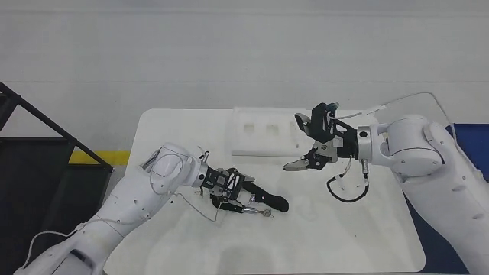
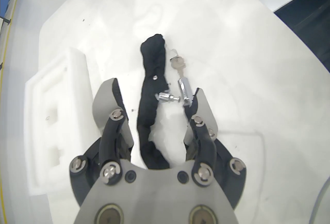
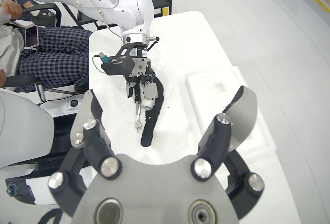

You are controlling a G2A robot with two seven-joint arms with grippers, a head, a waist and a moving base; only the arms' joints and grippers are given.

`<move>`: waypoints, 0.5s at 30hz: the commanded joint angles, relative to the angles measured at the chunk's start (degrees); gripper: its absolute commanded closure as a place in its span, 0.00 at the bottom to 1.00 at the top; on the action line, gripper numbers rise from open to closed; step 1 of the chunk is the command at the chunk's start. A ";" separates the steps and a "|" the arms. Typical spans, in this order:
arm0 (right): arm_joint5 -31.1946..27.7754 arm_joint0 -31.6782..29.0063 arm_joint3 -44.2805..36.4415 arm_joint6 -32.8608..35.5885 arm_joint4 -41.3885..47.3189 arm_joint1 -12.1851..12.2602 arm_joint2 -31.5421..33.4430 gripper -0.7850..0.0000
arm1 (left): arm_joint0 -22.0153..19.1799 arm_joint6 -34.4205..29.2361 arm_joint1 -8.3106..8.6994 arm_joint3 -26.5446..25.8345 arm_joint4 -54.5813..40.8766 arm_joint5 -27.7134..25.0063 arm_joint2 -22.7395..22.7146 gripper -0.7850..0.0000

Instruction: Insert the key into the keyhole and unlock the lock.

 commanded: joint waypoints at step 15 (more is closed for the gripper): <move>-11.04 15.45 21.06 -8.26 -4.59 -2.39 -3.37 0.00 | -31.25 1.04 -1.56 19.37 -22.06 -0.04 9.67 0.00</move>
